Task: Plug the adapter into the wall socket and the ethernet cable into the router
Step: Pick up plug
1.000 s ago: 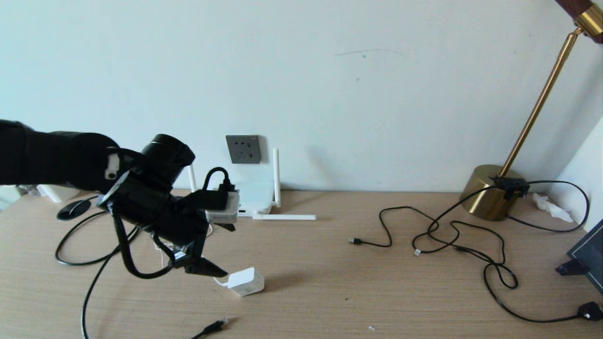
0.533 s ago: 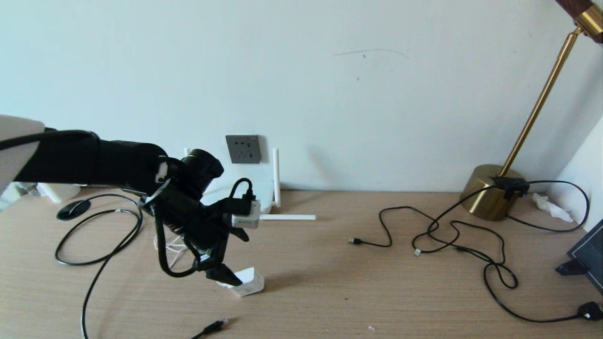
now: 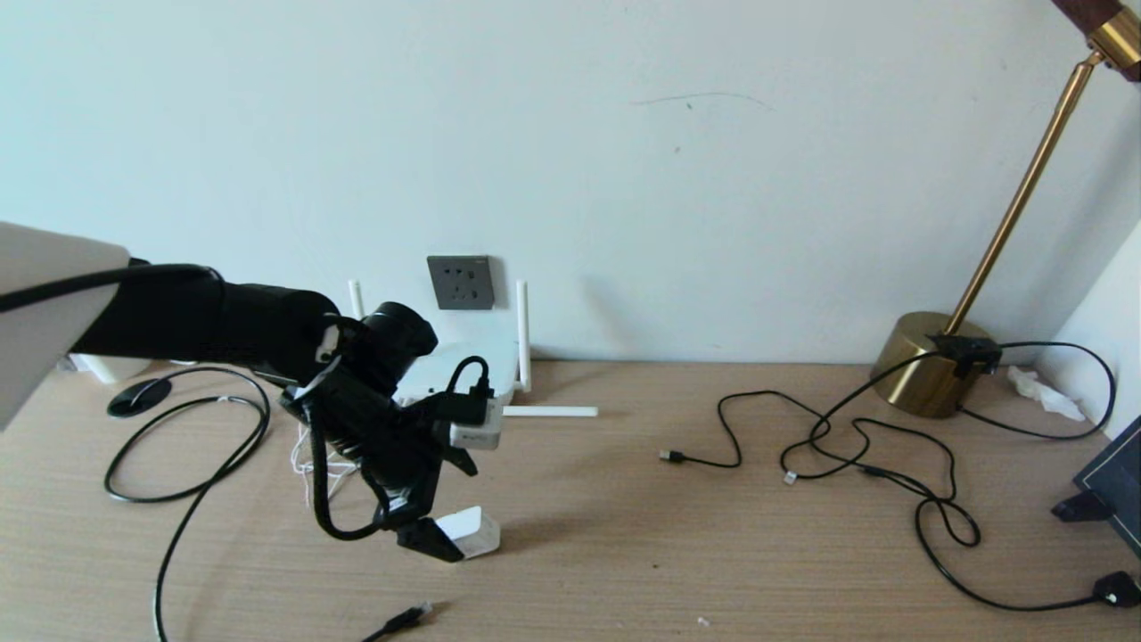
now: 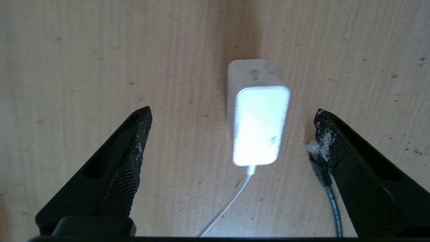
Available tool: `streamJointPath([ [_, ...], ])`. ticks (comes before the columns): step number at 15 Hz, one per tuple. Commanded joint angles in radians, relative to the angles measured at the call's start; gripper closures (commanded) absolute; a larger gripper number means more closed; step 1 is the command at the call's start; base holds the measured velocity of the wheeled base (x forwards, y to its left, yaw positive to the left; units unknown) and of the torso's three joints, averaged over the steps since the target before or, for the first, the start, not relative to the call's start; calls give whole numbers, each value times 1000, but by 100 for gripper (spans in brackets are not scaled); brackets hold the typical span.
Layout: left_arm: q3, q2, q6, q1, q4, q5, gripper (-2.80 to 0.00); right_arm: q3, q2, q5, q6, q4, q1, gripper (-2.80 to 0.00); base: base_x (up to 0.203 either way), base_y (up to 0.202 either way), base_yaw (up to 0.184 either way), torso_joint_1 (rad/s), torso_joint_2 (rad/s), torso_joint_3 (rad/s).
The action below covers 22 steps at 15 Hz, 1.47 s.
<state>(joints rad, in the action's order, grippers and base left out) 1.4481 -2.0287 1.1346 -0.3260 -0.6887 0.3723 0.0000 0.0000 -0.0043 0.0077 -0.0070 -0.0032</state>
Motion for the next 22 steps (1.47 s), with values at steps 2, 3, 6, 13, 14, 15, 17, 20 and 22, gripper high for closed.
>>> streamJointPath([
  [2, -28, 12, -9, -24, 5, 2, -280, 0, 2, 0, 0, 0, 0, 0, 0, 0, 0, 0, 0, 0],
  [3, -39, 18, -15, -28, 16, 2, -280, 0, 2, 0, 0, -1, 0, 0, 0, 0, 0, 0, 0, 0],
  [6, -76, 25, -27, -25, 40, -34, -280, 0, 2, 0, 0, -1, 0, 0, 0, 0, 0, 0, 0, 0],
  [13, -170, 29, -118, -33, 187, -52, -280, 0, 2, 0, 0, -1, 0, 0, 0, 0, 0, 0, 0, 0],
  [14, -172, 30, -118, -33, 190, -52, -280, 0, 2, 0, 0, -1, 0, 0, 0, 0, 0, 0, 0, 0],
  [15, -169, 31, -118, -32, 190, -52, -280, 0, 0, 0, 0, 1, 0, 0, 0, 0, 0, 0, 0, 0],
  [17, -169, 30, -119, -33, 195, -52, -280, 0, 2, 0, 0, -1, 0, 0, 0, 0, 0, 0, 0, 0],
  [20, -172, 28, -119, -31, 212, -52, -280, 0, 0, 0, 0, 0, 0, 0, 0, 0, 0, 0, 0, 0],
  [22, -172, 28, -118, -31, 212, -50, -280, 0, 2, 0, 0, -1, 0, 0, 0, 0, 0, 0, 0, 0],
])
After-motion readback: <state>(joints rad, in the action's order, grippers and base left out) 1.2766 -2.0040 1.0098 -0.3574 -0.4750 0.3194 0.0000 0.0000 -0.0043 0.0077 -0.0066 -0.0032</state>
